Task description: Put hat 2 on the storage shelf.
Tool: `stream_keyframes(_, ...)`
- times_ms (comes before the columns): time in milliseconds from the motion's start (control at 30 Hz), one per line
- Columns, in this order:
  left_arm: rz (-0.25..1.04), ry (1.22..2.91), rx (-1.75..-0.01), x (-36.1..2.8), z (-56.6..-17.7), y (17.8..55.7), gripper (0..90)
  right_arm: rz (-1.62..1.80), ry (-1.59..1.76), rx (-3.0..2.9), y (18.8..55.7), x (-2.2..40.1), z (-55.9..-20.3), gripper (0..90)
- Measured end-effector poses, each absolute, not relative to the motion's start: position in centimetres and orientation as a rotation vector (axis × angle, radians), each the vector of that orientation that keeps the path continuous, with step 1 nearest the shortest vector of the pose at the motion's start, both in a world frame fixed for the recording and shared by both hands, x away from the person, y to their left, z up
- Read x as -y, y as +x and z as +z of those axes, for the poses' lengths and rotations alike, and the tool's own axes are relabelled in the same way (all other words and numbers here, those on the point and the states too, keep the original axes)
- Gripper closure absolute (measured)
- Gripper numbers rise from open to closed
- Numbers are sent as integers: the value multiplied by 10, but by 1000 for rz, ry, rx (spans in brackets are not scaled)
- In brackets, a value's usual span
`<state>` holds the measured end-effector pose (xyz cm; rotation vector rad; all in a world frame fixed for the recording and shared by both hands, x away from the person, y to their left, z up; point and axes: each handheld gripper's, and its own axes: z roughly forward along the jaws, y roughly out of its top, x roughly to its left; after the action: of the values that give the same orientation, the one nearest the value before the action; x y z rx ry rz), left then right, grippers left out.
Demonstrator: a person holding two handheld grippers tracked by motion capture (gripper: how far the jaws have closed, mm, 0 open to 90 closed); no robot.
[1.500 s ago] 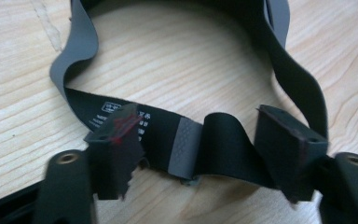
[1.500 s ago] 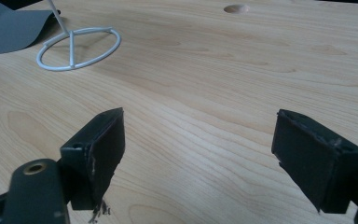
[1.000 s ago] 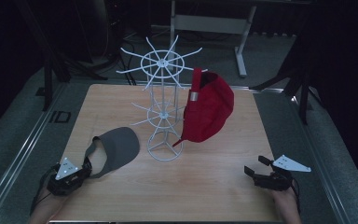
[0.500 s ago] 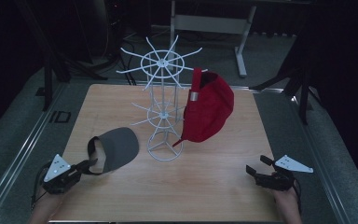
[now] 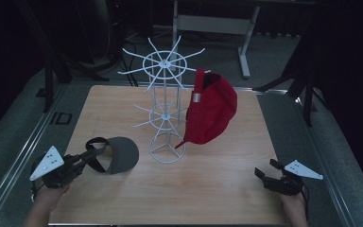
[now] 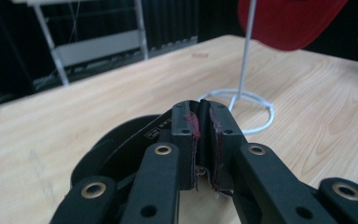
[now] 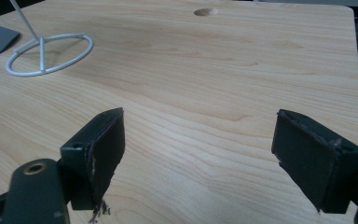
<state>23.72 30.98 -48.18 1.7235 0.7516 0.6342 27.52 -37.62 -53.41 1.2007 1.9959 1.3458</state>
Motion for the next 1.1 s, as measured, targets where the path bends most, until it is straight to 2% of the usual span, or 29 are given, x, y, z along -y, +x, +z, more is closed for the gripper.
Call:
stream_keyframes(267,625,1737,-654,-297,-451,251,833,1362,1197,-2007,275,378,-535,171)
stream_keyframes(533,579,1671,-570,-292,-422,262,834,1374,1183,-2026,275,377,-534,171)
stream_keyframes(800,522,1685,-462,-290,-392,260,833,1380,1179,-2035,275,377,-534,171)
stream_keyframes(1100,560,1659,-390,-292,-356,247,833,1384,1169,-2055,276,374,-534,171)
